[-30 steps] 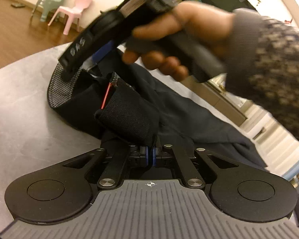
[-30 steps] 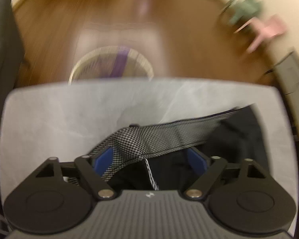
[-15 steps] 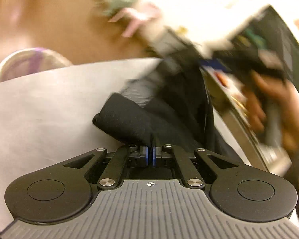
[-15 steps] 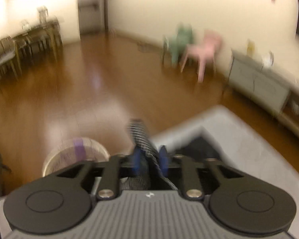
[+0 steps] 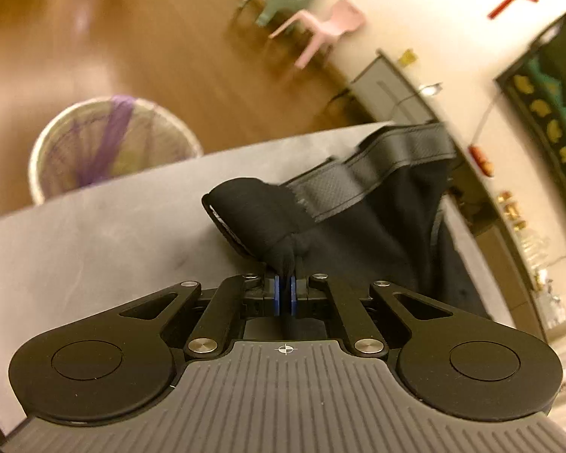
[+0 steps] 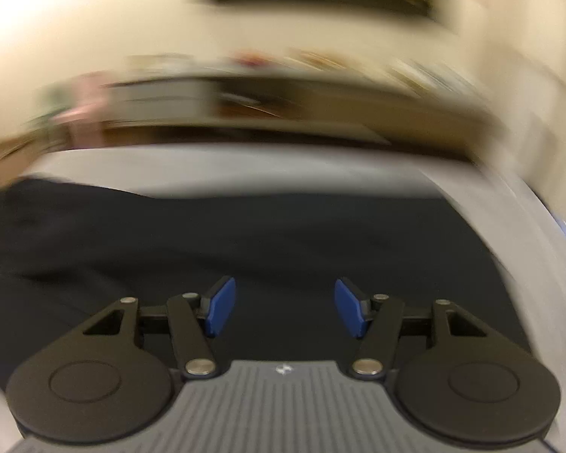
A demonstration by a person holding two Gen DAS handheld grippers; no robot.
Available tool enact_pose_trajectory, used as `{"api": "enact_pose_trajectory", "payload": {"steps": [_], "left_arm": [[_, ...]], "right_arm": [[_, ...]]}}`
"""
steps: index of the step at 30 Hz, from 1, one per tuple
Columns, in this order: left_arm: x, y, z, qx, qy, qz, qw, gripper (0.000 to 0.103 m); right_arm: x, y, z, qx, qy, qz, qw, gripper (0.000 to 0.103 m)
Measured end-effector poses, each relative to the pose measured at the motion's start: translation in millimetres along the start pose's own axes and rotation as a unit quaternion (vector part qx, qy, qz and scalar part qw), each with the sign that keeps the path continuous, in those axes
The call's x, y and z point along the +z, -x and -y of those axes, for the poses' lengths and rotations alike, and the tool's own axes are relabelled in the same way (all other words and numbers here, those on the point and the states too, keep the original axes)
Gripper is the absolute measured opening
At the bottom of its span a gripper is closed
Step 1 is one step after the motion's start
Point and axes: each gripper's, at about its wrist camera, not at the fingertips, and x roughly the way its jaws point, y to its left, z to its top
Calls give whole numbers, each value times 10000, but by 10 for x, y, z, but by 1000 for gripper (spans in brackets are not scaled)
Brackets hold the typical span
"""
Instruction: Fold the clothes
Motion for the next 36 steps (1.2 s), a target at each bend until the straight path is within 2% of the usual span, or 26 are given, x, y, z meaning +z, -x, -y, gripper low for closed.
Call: {"api": "enact_pose_trajectory", "payload": {"steps": [1, 2, 3, 4, 5, 7, 9, 11, 13, 14, 17, 20, 22, 23, 25, 27, 28, 29, 31, 33, 35, 36], "left_arm": [[-30, 16, -35, 53, 96, 28, 9999, 9], [-71, 101, -56, 175, 192, 233, 9994, 14], [-115, 209, -73, 319, 288, 493, 9979, 22], [-174, 324, -52, 488, 230, 821, 9952, 25], [-245, 430, 14, 628, 22, 1101, 9919, 27], [-383, 531, 217, 533, -659, 1252, 9885, 27], [-516, 500, 410, 125, -1232, 1026, 9870, 26], [-638, 352, 576, -236, -1695, 467, 9841, 27], [-720, 173, 645, -281, -1929, -73, 9808, 27], [-743, 86, 635, -193, -1960, -292, 9800, 22], [-680, 80, 569, 193, -1952, -141, 9805, 17], [-499, 160, 334, 643, -1383, 165, 9882, 12], [-423, 264, 230, 898, -969, 410, 9904, 22], [-406, 348, 215, 839, -825, 546, 9916, 25], [-362, 487, 303, 334, -743, 609, 9948, 26], [-301, 517, 536, -218, -897, 467, 9946, 33], [-279, 490, 675, -510, -992, 319, 9932, 40], [-261, 431, 809, -801, -1038, 135, 9913, 44], [-251, 231, 1084, -1296, -1112, -306, 9848, 45], [-340, 4, 1313, -1678, -1258, -766, 9748, 46], [-489, -229, 1481, -1824, -1551, -1068, 9650, 45], [-588, -321, 1520, -1725, -1722, -1173, 9627, 42]], "right_arm": [[-200, 3, 382, -232, -368, -138, 9990, 58], [-362, 3, 661, -364, -578, -207, 9975, 57], [-517, 2, 922, -477, -758, -262, 9956, 54], [-624, -3, 1069, -516, -863, -243, 9946, 54], [-723, -8, 1196, -541, -953, -211, 9938, 53], [-807, -12, 1288, -355, -982, -120, 9945, 53], [-819, -28, 1282, -85, -845, -25, 9964, 53], [-783, -141, 1204, 14, -647, -104, 9978, 52], [-729, -204, 1200, -27, -465, -185, 9987, 52], [-702, -235, 1198, -47, -373, -225, 9990, 52], [-660, -227, 1291, -445, -277, -375, 9979, 51], [-714, -164, 1475, -772, -600, -458, 9942, 51], [-712, -99, 1563, -918, -904, -332, 9911, 54], [-710, -64, 1605, -985, -1060, -261, 9891, 53], [-706, 6, 1688, -1119, -1370, -120, 9842, 50], [-594, 95, 1617, -813, -1533, 96, 9848, 51], [-520, 129, 1550, -620, -1574, 158, 9855, 52], [-410, 112, 1417, -384, -1488, 125, 9880, 52], [-170, 30, 1088, 105, -1202, 43, 9927, 55], [84, -92, 711, 595, -824, -8, 9948, 58], [384, -248, 157, 1112, -70, -16, 9938, 58], [509, -318, -133, 1323, 391, 10, 9904, 59]]}}
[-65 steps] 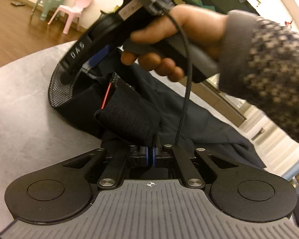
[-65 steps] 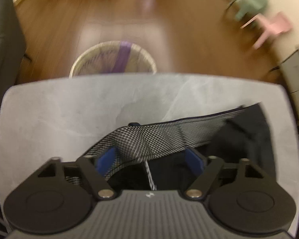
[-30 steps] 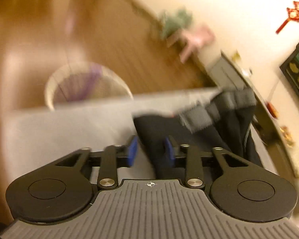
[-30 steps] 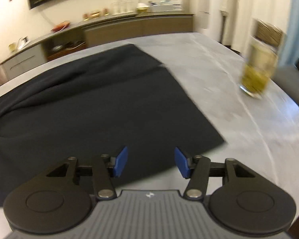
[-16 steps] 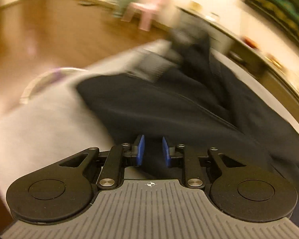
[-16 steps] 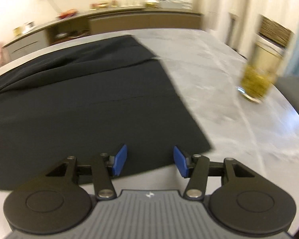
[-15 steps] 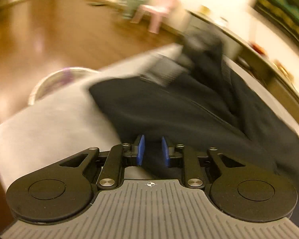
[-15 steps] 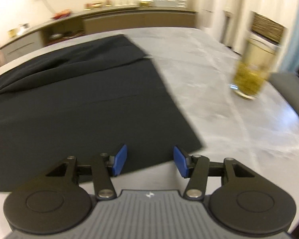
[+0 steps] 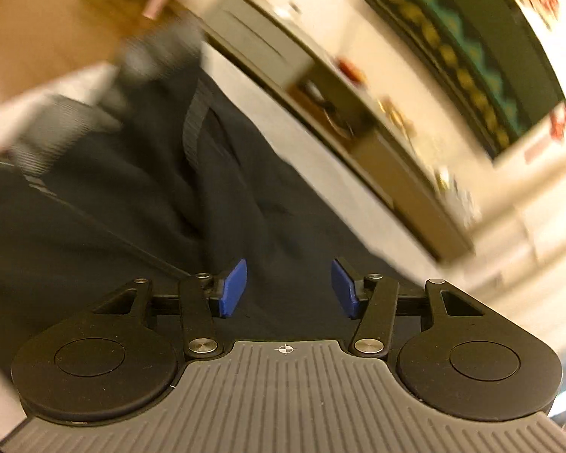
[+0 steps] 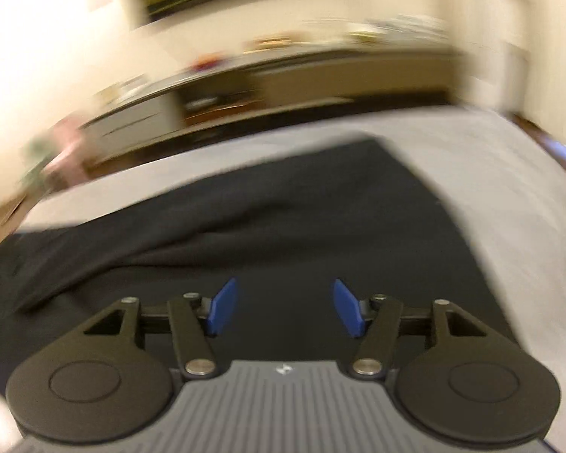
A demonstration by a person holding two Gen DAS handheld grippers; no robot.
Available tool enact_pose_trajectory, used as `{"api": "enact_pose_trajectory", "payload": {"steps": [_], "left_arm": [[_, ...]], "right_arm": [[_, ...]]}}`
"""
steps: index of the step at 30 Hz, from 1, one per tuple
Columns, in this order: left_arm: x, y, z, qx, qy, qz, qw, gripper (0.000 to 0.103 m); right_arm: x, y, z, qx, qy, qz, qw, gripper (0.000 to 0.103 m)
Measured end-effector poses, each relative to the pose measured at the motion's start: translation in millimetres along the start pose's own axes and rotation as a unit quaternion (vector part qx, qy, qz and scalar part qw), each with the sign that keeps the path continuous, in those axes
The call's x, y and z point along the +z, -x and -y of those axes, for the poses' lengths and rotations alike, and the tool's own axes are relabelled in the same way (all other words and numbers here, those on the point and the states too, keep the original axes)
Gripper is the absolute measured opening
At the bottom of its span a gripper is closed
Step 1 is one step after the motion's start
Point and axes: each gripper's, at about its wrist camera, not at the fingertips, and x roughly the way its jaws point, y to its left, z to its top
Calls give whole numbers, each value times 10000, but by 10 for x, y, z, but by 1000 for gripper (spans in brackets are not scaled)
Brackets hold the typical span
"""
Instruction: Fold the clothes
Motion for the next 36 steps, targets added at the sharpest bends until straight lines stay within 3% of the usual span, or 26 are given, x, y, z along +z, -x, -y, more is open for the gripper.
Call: {"api": "enact_pose_trajectory", "payload": {"steps": [2, 3, 5, 8, 12, 14, 16, 17, 18, 19, 22, 24, 26, 30, 33, 35, 36], "left_arm": [[-107, -165, 9, 161, -17, -320, 9994, 37], [-135, -197, 5, 72, 5, -383, 9992, 40], [-134, -208, -3, -1, -65, -419, 9991, 41], [-130, -226, -161, 73, 117, -440, 9989, 40], [-80, -179, -309, -128, 416, -477, 9979, 38], [-80, -202, -326, -163, 356, -481, 9981, 38], [-58, -241, -326, -146, 238, -477, 9985, 38], [-50, -246, -327, -142, 219, -467, 9986, 38], [-43, -245, -329, -140, 214, -455, 9986, 38], [-36, -245, -331, -138, 208, -443, 9987, 39], [-9, -243, -349, -120, 306, -313, 9990, 39], [13, -192, -346, -134, 406, -170, 9989, 40], [25, -96, -313, -225, 485, 38, 9986, 40], [22, 36, -237, -357, 573, 293, 9973, 43], [-25, -15, -214, -374, 630, 114, 9972, 43], [-58, -59, -208, -388, 733, 15, 9966, 42], [-67, -54, -218, -351, 732, 11, 9967, 42]], "right_arm": [[270, -283, -524, 413, 977, -37, 9944, 63], [394, -436, -829, 638, 1549, -42, 9859, 65], [594, -734, -1381, 1060, 2562, -90, 9608, 70], [871, -1253, -2142, 1647, 3754, -226, 9118, 71], [1141, -1996, -2793, 1996, 4476, -806, 8679, 71], [1177, -2264, -2871, 2117, 4543, -1234, 8565, 70], [1208, -2520, -2932, 2231, 4584, -1661, 8441, 55], [1223, -2648, -2962, 2286, 4601, -1874, 8372, 23], [1227, -2700, -2964, 2295, 4599, -2014, 8338, 3], [1221, -2646, -2952, 2317, 4611, -1990, 8331, 0], [1231, -2356, -2916, 2391, 4644, -1739, 8348, 0], [1222, -1910, -2893, 2550, 4569, -1298, 8422, 0], [1072, -1381, -2848, 2893, 4499, -957, 8395, 0], [332, -614, -2794, 3124, 4702, -889, 8206, 0], [-80, -516, -2808, 2616, 5042, -807, 8190, 1], [-15, -567, -2839, 2270, 4913, -509, 8394, 11], [107, -630, -2870, 2163, 4711, -358, 8544, 24]]}}
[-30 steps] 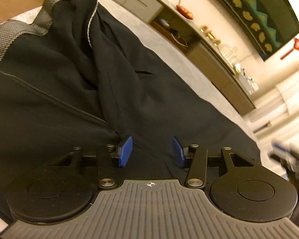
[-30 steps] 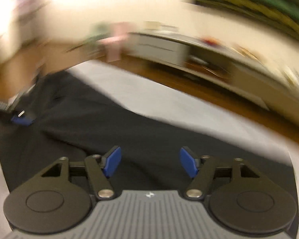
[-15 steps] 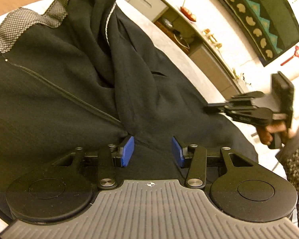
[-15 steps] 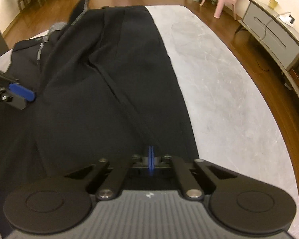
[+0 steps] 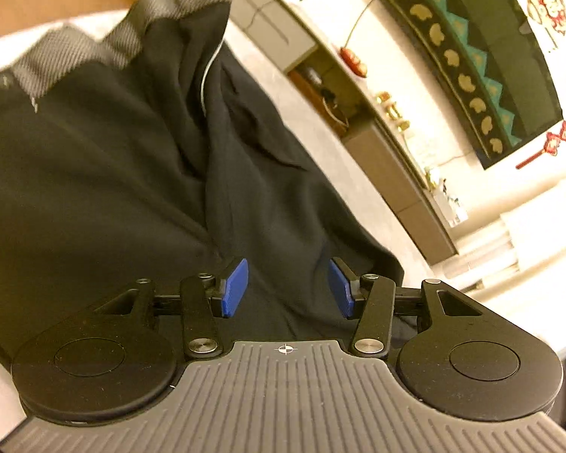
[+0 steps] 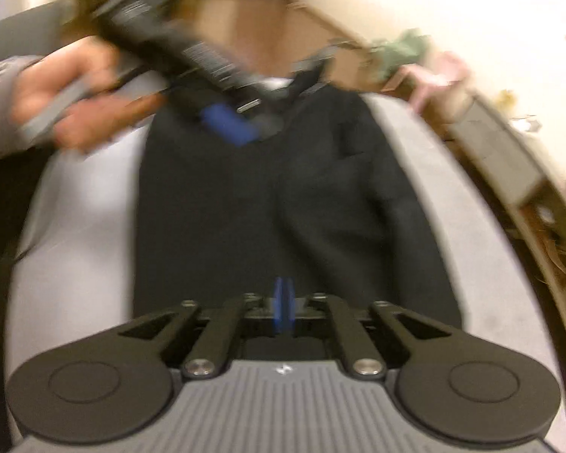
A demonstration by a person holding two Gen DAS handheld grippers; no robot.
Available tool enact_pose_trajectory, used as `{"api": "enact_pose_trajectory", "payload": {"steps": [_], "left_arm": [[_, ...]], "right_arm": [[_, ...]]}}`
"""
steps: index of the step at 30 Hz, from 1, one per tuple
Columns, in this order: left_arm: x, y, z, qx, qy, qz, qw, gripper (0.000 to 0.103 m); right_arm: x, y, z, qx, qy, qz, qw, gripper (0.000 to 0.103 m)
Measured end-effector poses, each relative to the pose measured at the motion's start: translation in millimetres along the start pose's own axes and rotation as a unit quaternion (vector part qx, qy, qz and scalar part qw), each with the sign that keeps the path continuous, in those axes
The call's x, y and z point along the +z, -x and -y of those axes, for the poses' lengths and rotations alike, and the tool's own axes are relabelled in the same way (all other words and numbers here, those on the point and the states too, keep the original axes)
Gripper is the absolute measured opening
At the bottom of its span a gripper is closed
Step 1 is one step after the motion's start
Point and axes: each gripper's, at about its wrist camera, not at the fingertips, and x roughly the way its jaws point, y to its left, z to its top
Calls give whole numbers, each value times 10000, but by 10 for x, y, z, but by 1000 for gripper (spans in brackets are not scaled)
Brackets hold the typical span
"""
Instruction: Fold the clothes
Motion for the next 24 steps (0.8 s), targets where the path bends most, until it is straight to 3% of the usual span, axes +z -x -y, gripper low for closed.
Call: {"api": "enact_pose_trajectory", "payload": {"steps": [1, 3, 6, 8, 9, 11, 12, 15, 17, 19, 20, 22, 24], "left_arm": [[-9, 4, -4, 57, -27, 23, 10000, 43], [8, 16, -35, 188, -16, 106, 9998, 42], [77, 30, -147, 351, 129, 219, 9991, 42], [141, 58, -246, 404, 286, 298, 9983, 42], [173, 92, -306, 414, 375, 350, 9978, 42], [240, 189, -428, 411, 571, 489, 9963, 42], [264, 262, -482, 429, 680, 618, 9948, 42], [326, 465, -635, 536, 1016, 1008, 9883, 43], [347, 507, -740, 588, 1305, 1031, 9843, 44], [330, 502, -781, 516, 1441, 884, 9842, 44], [319, 497, -796, 472, 1498, 800, 9843, 44], [303, 523, -818, 407, 1562, 723, 9842, 44], [297, 607, -824, 380, 1544, 795, 9841, 44]], "right_arm": [[92, -65, 118, -143, -151, 108, 9997, 42], [296, -264, 352, -355, -376, 211, 9984, 58], [599, -822, 528, -104, -321, -187, 9993, 60], [644, -1164, 526, 49, -75, -525, 9986, 51], [665, -1324, 553, 195, -21, -803, 9966, 8], [685, -1393, 555, -22, 4, -904, 9959, 1], [723, -1256, 567, -111, -121, -689, 9975, 1], [657, -558, 44, 152, -41, 56, 9999, 1], [607, -86, -325, 346, 31, 551, 9979, 1], [382, -137, -712, 383, 356, 138, 9985, 1], [293, -230, -810, 204, 492, -65, 9986, 1], [176, -414, -875, -119, 541, -422, 9976, 13], [264, -406, -749, -196, 61, -247, 9995, 19]]}}
